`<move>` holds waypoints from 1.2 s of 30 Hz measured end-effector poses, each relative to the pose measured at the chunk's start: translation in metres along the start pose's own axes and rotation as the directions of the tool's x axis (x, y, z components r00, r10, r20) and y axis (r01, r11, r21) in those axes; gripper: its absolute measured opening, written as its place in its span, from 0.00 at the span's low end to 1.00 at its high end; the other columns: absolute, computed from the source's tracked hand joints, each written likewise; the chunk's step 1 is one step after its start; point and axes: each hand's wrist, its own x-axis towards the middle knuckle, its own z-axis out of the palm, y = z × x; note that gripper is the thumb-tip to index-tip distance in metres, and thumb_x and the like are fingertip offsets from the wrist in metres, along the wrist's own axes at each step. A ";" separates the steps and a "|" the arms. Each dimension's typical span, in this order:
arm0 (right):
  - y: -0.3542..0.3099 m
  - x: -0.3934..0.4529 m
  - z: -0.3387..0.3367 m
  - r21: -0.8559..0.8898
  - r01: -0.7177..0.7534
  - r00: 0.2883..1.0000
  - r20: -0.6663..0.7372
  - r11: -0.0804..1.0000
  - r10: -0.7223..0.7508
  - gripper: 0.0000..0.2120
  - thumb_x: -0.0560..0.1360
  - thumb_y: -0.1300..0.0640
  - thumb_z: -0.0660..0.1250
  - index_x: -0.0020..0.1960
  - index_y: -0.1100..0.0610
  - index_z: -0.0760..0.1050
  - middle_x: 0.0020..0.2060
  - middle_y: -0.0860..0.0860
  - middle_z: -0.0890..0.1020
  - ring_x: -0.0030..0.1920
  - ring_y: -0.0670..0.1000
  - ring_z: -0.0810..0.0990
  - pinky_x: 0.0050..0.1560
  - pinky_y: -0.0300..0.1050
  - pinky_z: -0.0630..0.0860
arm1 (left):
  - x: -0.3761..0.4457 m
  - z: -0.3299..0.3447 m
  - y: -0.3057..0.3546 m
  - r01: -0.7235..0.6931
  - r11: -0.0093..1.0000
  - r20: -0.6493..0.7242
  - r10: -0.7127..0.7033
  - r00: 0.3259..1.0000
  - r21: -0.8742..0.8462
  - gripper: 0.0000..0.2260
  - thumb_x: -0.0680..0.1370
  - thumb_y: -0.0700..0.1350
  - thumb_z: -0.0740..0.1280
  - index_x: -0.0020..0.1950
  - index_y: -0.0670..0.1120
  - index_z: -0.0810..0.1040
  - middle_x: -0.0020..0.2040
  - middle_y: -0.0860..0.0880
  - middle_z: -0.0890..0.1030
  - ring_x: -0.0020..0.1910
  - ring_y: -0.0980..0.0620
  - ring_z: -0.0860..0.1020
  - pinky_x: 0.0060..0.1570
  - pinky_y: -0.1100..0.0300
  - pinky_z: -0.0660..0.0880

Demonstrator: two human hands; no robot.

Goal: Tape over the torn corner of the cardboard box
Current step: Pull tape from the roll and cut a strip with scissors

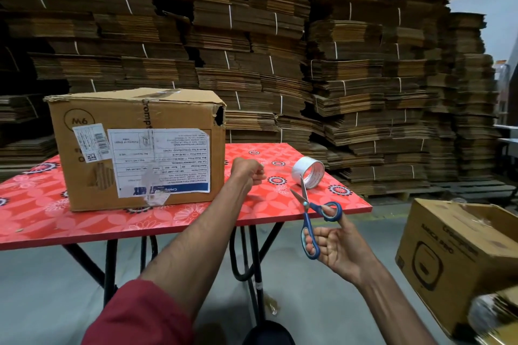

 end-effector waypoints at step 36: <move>-0.048 0.048 0.018 -0.215 -0.009 0.999 0.040 0.977 0.018 0.50 0.43 0.40 0.85 0.53 0.72 0.80 0.42 0.62 0.82 0.29 0.53 0.81 0.28 0.40 0.80 | 0.000 -0.006 -0.003 0.022 1.000 0.018 -0.022 1.000 0.023 0.05 0.78 0.32 0.63 0.46 0.38 0.78 0.39 0.44 0.80 0.33 0.50 0.80 0.39 0.56 0.79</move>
